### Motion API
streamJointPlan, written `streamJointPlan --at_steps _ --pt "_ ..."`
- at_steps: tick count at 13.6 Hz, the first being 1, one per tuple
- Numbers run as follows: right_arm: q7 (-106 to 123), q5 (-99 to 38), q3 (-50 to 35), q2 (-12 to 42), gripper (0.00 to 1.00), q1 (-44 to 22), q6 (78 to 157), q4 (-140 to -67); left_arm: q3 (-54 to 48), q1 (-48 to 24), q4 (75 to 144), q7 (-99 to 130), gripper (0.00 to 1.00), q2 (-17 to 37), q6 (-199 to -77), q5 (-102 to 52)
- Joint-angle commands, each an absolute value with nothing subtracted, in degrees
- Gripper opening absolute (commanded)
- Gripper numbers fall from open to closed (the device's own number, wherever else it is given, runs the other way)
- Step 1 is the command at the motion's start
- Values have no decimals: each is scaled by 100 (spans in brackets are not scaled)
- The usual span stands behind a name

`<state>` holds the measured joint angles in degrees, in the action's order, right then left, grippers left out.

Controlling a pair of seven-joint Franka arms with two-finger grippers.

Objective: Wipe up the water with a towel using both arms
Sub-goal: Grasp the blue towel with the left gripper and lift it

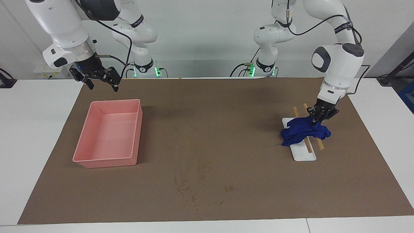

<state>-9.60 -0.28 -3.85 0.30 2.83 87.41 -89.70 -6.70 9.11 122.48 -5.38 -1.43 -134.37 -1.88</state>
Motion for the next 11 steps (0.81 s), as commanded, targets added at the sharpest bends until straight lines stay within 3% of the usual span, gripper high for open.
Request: streamJointPlan --at_steps 1,4,6,11 --pt "-853 -18 -413 -26 100 352 8631 -8947 -703 984 11604 -353 0 -44 -12678 -149" --pt "-853 -18 -413 -26 100 352 8631 -8947 -756 844 10795 1215 0 -44 -11517 -376" --pt "-853 -18 -413 -26 100 352 8631 -8947 -747 782 10495 2394 0 -70 -11102 -1331" --pt "-853 -18 -413 -26 100 352 8631 -8947 -1115 773 10459 5566 0 -298 -10898 -2634"
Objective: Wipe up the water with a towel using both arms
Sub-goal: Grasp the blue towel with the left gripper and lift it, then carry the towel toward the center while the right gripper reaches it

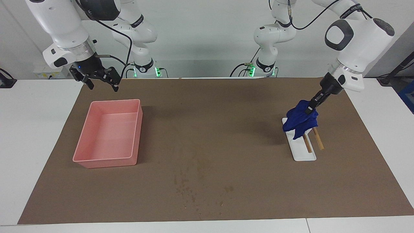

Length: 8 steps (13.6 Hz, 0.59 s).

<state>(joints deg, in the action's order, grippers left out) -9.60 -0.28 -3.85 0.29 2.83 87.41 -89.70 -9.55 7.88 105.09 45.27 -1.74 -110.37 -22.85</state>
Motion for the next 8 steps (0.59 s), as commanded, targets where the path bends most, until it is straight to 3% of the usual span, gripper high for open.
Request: streamJointPlan --at_steps 1,8 --pt "-853 -18 -413 -26 100 352 8631 -8947 -1177 773 10468 6216 0 -325 -10898 -2985" --pt "-800 -18 -413 -26 100 352 8622 -8947 -1441 765 10512 8392 0 -387 -10907 -4894"
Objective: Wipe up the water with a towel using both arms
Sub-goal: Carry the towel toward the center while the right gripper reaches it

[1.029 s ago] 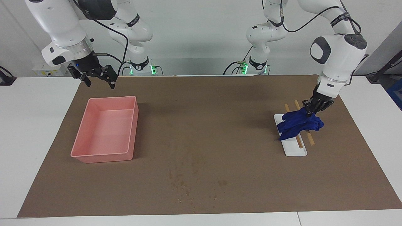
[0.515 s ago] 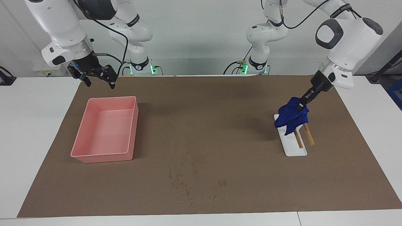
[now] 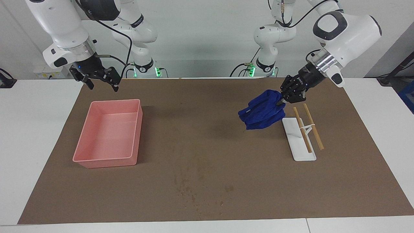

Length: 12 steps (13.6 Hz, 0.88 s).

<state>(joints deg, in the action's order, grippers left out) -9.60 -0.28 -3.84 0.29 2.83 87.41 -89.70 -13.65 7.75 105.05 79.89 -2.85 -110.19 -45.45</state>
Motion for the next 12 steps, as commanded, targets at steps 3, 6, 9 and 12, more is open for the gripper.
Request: streamJointPlan --at_steps 3,6,9,12 --pt "-853 -18 -352 -26 100 509 8631 -8956 -1625 765 10538 8771 0 -431 -10934 -5272" --pt "-870 -139 -369 -62 100 466 8438 -8991 -1854 765 10556 8947 0 -474 -10986 -5457" --pt "-2052 -676 -430 0 100 335 8726 -8912 -1925 642 10564 9078 0 -536 -11056 -5502" --pt "-3527 -1149 -501 18 100 -69 9043 -8895 -1934 537 10573 9298 0 -571 -11293 -5659"
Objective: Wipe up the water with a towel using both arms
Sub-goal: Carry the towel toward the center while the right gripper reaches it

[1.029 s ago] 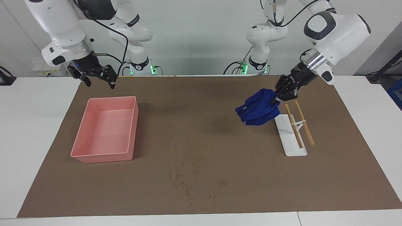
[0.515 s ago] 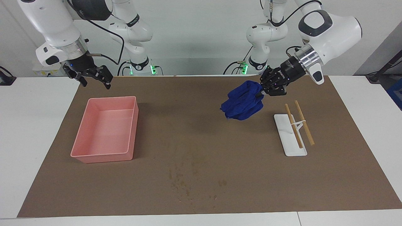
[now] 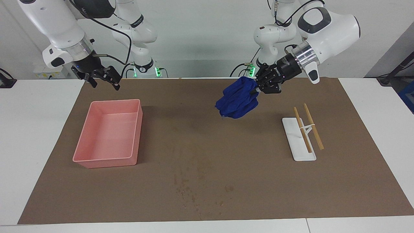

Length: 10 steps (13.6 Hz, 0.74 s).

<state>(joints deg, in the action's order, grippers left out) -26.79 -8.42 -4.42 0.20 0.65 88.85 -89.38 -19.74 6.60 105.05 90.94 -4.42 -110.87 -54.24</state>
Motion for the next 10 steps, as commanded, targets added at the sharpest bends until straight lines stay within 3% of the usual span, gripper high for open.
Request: streamJointPlan --at_steps 1,6,10 --pt "-4177 -1334 -510 18 100 -244 9209 -8895 -1934 493 10608 9351 0 -571 -11442 -5773" --pt "-7185 -2371 -579 219 100 -825 10306 -8894 -1925 -95 10836 9895 0 -694 -12311 -5915" --pt "-8574 -2408 -598 229 95 -1493 11002 -9026 -1925 -526 10942 10379 0 -817 -12734 -5915"
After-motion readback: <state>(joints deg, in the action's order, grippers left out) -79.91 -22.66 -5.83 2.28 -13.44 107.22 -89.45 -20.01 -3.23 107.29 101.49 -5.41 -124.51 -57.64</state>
